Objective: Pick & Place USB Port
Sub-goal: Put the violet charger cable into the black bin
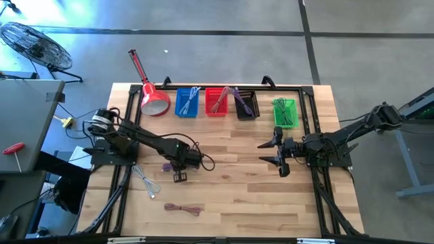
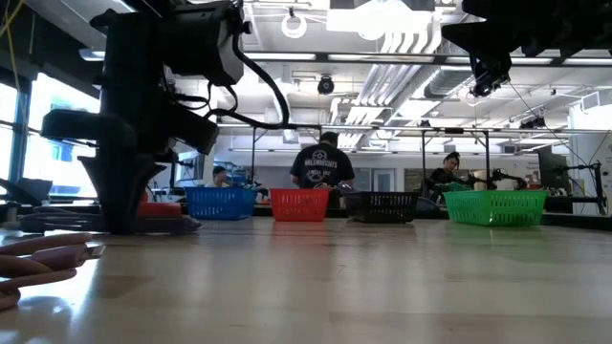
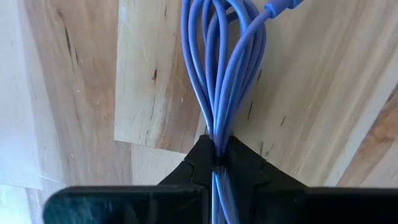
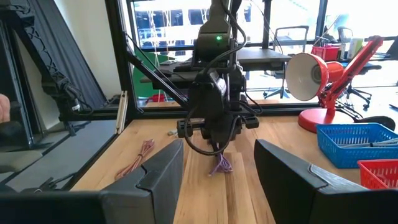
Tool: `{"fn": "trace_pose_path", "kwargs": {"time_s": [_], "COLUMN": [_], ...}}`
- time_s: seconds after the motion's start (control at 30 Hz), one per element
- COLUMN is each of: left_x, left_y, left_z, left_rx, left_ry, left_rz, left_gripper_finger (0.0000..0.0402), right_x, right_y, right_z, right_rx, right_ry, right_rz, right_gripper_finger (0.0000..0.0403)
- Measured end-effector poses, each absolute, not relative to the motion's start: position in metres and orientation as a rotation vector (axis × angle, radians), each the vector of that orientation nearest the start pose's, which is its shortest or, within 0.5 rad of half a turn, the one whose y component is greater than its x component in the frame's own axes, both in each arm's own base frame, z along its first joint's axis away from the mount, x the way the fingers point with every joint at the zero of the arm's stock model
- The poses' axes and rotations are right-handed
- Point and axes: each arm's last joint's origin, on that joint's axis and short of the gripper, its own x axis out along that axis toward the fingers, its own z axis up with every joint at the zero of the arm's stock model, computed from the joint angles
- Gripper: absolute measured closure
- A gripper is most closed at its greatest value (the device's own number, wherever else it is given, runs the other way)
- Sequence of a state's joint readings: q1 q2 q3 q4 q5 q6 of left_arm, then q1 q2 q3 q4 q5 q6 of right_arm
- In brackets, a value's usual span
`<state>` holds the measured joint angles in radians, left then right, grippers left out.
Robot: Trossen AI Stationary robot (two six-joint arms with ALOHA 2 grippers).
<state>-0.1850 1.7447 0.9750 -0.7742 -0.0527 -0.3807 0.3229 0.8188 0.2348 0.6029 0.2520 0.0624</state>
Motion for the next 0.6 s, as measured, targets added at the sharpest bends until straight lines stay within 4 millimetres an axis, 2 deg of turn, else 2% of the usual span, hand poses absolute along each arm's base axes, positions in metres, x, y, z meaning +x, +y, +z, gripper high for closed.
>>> {"fn": "trace_pose_path", "kwargs": {"time_s": [0.1, 0.17, 0.37, 0.5, 0.6], "left_x": [0.288, 0.301, 0.330, 0.339, 0.342], "left_y": [-0.052, -0.051, -0.051, -0.056, -0.062], "left_z": [0.150, 0.161, 0.217, 0.265, 0.289], "left_rx": [-0.088, -0.031, 0.101, 0.146, 0.168], "left_ry": [1.471, 1.346, 0.977, 0.648, 0.463], "left_rz": [0.197, 0.223, 0.247, 0.230, 0.160], "left_gripper_finger": [0.0386, 0.0390, 0.0395, 0.0395, 0.0395], "right_x": [0.166, 0.166, 0.166, 0.166, 0.166], "right_y": [0.048, 0.048, 0.048, 0.048, 0.048], "right_z": [0.213, 0.213, 0.214, 0.214, 0.215], "right_rx": [0.064, 0.050, 0.025, 0.003, 0.001], "right_ry": [-0.016, -0.019, -0.025, -0.027, -0.034], "right_rz": [0.071, 0.071, 0.060, 0.060, 0.061], "right_gripper_finger": [0.0213, 0.0213, 0.0213, 0.0213, 0.0213]}}
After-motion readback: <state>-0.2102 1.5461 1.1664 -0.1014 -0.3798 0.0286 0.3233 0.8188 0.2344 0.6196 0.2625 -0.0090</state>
